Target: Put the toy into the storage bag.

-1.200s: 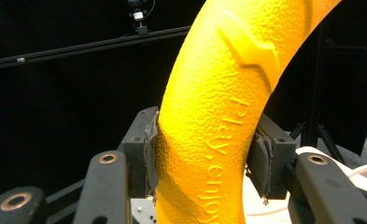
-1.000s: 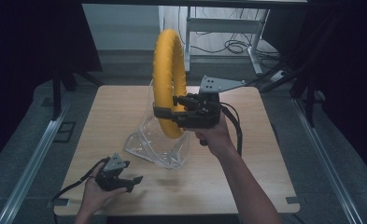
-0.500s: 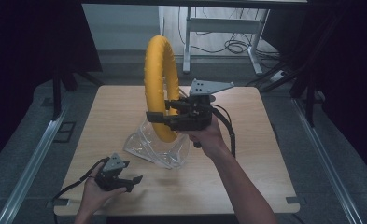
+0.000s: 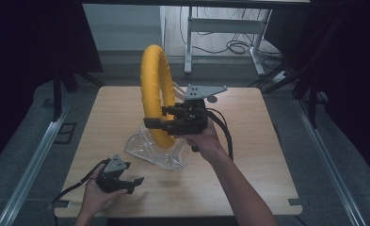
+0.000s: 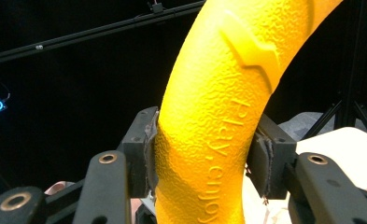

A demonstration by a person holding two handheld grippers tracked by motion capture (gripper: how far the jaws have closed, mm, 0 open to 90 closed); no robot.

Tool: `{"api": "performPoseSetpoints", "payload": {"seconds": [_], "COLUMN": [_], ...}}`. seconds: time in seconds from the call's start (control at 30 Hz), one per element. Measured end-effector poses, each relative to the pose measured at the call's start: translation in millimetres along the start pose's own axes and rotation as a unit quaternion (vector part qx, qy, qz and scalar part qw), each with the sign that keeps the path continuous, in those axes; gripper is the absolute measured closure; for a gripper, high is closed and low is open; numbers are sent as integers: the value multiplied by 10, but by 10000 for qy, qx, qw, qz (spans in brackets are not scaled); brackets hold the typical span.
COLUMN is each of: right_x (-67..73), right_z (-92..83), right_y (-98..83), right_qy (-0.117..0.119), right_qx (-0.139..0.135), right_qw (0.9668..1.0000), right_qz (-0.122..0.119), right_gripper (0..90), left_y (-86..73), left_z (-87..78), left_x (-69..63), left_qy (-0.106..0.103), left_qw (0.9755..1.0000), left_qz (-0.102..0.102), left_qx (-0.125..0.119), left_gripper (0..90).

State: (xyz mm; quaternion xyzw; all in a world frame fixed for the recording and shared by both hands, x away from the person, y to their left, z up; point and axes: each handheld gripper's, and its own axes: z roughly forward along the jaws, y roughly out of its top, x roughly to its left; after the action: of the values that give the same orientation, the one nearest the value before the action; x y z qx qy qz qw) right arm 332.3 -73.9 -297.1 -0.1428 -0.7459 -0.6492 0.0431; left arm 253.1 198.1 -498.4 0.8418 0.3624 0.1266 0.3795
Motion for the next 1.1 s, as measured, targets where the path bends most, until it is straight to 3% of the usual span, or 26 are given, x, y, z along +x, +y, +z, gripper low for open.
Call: {"api": "performPoseSetpoints", "payload": {"seconds": [1.1], "right_x": [-385], "right_z": [80], "right_y": [-425], "right_qy": [-51], "right_qx": [323], "right_qw": [9981], "right_qz": [530], "right_gripper": [495], "left_y": [-3], "left_z": [16], "left_x": [-3], "left_qy": [-4], "left_qw": [10000], "left_qz": [0], "left_qx": [-3], "left_gripper": [214]}}
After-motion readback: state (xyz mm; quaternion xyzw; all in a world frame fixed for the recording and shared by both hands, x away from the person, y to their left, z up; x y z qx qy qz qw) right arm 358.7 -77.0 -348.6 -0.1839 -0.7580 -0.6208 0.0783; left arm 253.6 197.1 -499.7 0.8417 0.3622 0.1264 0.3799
